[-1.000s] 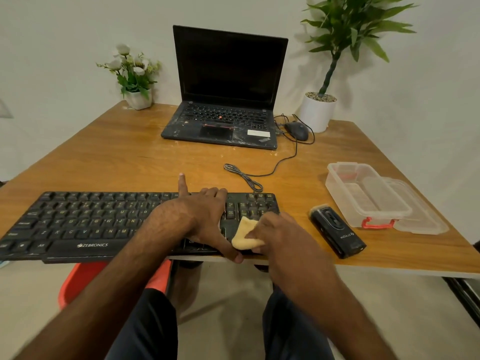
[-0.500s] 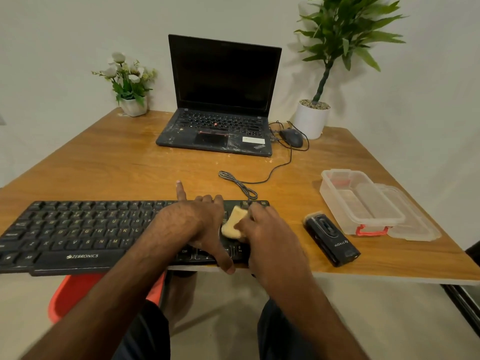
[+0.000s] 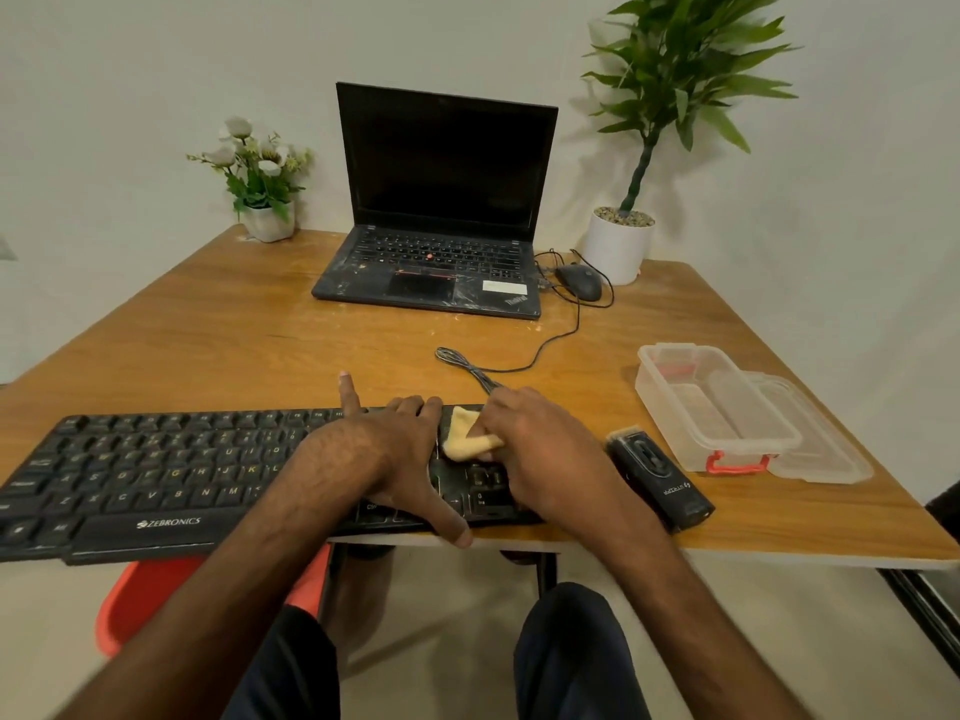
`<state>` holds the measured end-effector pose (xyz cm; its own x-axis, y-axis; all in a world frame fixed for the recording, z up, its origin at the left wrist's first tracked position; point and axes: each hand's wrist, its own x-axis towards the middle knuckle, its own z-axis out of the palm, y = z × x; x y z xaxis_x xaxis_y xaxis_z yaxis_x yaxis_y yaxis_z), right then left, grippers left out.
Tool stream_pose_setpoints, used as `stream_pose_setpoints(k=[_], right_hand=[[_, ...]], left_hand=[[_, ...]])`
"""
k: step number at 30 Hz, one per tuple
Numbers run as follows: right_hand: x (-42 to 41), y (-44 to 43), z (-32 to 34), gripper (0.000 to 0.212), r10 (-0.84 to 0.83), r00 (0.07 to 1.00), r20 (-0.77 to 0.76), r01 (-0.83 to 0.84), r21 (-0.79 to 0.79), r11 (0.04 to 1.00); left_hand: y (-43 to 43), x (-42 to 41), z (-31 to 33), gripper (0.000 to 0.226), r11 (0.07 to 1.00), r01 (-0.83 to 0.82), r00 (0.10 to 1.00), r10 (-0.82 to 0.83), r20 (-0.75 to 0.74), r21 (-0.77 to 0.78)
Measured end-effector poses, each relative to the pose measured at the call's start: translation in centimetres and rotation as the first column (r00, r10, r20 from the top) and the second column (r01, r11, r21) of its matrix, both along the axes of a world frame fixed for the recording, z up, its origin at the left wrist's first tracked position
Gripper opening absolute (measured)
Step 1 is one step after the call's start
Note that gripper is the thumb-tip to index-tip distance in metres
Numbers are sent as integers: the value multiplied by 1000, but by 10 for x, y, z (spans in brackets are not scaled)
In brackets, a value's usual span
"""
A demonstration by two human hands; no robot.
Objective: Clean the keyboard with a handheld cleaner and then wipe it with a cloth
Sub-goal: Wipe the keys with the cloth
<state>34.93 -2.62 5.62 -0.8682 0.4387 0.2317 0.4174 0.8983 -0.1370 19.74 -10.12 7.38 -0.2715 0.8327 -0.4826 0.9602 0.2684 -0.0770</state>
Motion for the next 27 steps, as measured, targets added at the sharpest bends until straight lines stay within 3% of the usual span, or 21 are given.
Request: stream_pose_setpoints(k=[5, 9, 13, 20, 24, 27], right_hand=[[31, -20, -7, 39, 94, 996, 7, -93, -41, 995], [4, -3, -3, 36, 2, 1000, -15, -1, 66, 998], [-12, 12, -4, 29, -106, 992, -63, 106, 5, 994], [30, -16, -3, 34, 60, 998, 28, -57, -105, 993], [-2, 6, -5, 32, -32, 999, 14, 31, 61, 998], [-26, 32, -6, 25, -107, 994, -15, 107, 28, 994]], left_hand=[[1, -1, -2, 145, 1000, 15, 1000, -15, 0, 19], [-2, -3, -5, 145, 999, 30, 999, -30, -14, 36], [-2, -3, -4, 142, 999, 17, 1000, -16, -6, 37], [-2, -2, -5, 145, 999, 17, 1000, -18, 10, 38], [-2, 0, -4, 143, 999, 32, 999, -31, -20, 40], [-4, 0, -2, 143, 999, 26, 1000, -25, -14, 34]])
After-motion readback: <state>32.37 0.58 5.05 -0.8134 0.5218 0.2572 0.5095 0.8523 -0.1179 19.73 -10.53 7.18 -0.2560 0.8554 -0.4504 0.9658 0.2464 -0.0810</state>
